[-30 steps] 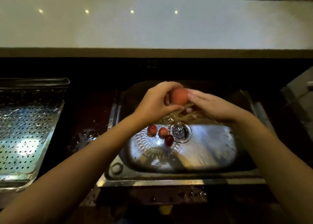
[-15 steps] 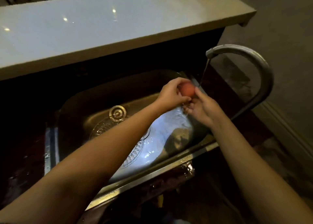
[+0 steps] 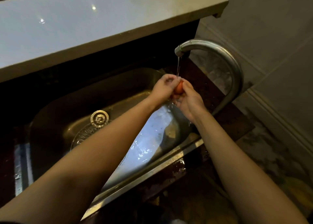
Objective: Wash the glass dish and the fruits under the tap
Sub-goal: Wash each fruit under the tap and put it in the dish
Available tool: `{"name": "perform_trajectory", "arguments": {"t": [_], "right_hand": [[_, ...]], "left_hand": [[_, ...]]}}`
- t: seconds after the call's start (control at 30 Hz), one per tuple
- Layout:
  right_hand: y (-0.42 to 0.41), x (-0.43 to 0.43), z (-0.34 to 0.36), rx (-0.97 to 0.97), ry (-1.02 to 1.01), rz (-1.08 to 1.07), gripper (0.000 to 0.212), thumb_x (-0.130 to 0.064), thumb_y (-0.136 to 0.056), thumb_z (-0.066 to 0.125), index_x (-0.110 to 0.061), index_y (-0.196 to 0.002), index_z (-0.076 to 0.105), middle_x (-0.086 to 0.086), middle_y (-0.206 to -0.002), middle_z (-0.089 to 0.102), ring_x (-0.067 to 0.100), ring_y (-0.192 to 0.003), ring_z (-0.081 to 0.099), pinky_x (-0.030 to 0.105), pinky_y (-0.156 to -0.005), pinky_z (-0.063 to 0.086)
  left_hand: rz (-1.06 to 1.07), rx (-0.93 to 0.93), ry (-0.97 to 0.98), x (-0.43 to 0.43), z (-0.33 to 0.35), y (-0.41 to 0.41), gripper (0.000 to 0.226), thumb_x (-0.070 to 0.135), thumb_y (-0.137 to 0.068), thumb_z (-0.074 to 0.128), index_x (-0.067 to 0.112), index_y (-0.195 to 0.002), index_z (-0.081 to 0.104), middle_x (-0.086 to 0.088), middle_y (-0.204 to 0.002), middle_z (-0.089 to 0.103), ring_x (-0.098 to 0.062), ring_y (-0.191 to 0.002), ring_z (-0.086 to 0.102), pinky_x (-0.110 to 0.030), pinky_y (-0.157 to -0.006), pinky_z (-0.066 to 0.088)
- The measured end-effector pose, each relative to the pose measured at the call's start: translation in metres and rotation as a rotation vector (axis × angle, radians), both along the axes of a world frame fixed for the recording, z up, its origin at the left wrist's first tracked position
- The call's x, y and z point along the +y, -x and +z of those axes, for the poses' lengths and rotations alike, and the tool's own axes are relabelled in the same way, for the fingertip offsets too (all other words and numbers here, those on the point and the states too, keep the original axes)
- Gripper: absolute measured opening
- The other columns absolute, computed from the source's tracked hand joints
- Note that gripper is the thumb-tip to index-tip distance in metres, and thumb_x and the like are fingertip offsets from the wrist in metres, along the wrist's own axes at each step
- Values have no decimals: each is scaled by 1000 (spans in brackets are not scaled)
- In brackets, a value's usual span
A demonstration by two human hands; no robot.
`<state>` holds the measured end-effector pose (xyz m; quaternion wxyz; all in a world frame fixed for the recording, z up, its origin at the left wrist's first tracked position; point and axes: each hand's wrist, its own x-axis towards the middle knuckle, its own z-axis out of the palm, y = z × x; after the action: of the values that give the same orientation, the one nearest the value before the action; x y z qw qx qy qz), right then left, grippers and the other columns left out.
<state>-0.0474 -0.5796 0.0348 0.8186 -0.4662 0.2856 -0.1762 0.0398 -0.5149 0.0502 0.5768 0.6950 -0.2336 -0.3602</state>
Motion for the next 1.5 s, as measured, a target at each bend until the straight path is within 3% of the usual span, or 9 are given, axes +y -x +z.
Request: {"name": "perform_trajectory", "arguments": {"t": [0.07, 0.23, 0.4, 0.47, 0.63, 0.8, 1.1, 1.27, 1.5], "right_hand": [[-2, -2, 1, 24, 9, 21, 33, -34, -100, 31, -23, -122, 51, 8, -106, 63, 19, -88, 62, 28, -76, 53], [-7, -7, 5, 193, 6, -87, 35, -41, -97, 34, -20, -108, 58, 15, -110, 64, 25, -97, 66, 36, -78, 57], [-13, -6, 14, 293, 182, -59, 49, -51, -95, 30, -21, -131, 47, 8, -93, 63, 11, -70, 65, 21, -54, 50], [-17, -2, 14, 306, 218, -54, 49, -52, -95, 29, -23, -132, 44, 3, -92, 61, 12, -76, 63, 23, -59, 50], [-21, -5, 18, 323, 285, -119, 45, -49, -96, 27, -26, -132, 40, -1, -95, 55, 10, -84, 55, 26, -64, 44], [-22, 8, 15, 372, 539, -17, 49, -53, -95, 24, -28, -135, 36, -7, -96, 54, 8, -80, 55, 27, -67, 45], [-14, -6, 13, 177, 201, -86, 43, -52, -95, 30, -27, -113, 59, -1, -75, 70, 4, -59, 67, 21, -58, 51], [-10, -4, 10, 71, 239, 23, 32, -50, -95, 28, -49, -112, 54, 5, -123, 59, 15, -102, 64, 28, -79, 52], [-14, -1, 15, 175, 329, -13, 33, -51, -94, 30, -46, -115, 55, 0, -113, 61, 15, -100, 63, 28, -75, 53]], "left_hand": [[28, -9, -34, -3, 7, -6, 31, 35, -91, 55, 9, -107, 58, 0, -84, 57, -13, -73, 56, -15, -48, 45], [-37, -224, -90, -10, 10, 8, 16, 33, -95, 45, 19, -103, 48, -8, -102, 57, -27, -93, 60, -43, -77, 55], [-78, 49, 43, -3, 23, 3, 18, 32, -97, 43, 19, -95, 55, -6, -73, 56, -12, -45, 54, -17, -36, 41], [-15, -9, 20, -5, 23, 4, 24, 34, -98, 40, 17, -86, 53, -4, -69, 52, -15, -52, 51, -16, -37, 39], [-74, 22, 74, -4, 23, 10, 28, 28, -99, 36, 10, -114, 52, -1, -83, 55, -11, -67, 55, -20, -51, 47], [133, 111, 66, -6, 28, 5, 27, 29, -99, 36, 11, -90, 54, -2, -70, 53, -11, -56, 50, -16, -40, 38], [-157, 315, 249, 7, 24, 4, 41, 2, -97, 35, 14, -136, 36, -19, -130, 42, -3, -49, 55, -13, -50, 44], [-217, 262, 273, 18, 20, -5, 50, 0, -92, 45, 16, -138, 35, -18, -128, 40, -11, -76, 64, -17, -64, 54], [-232, 73, 230, 26, 21, -10, 39, 6, -90, 52, 24, -124, 46, -11, -127, 42, -22, -96, 58, -23, -70, 52]]}}
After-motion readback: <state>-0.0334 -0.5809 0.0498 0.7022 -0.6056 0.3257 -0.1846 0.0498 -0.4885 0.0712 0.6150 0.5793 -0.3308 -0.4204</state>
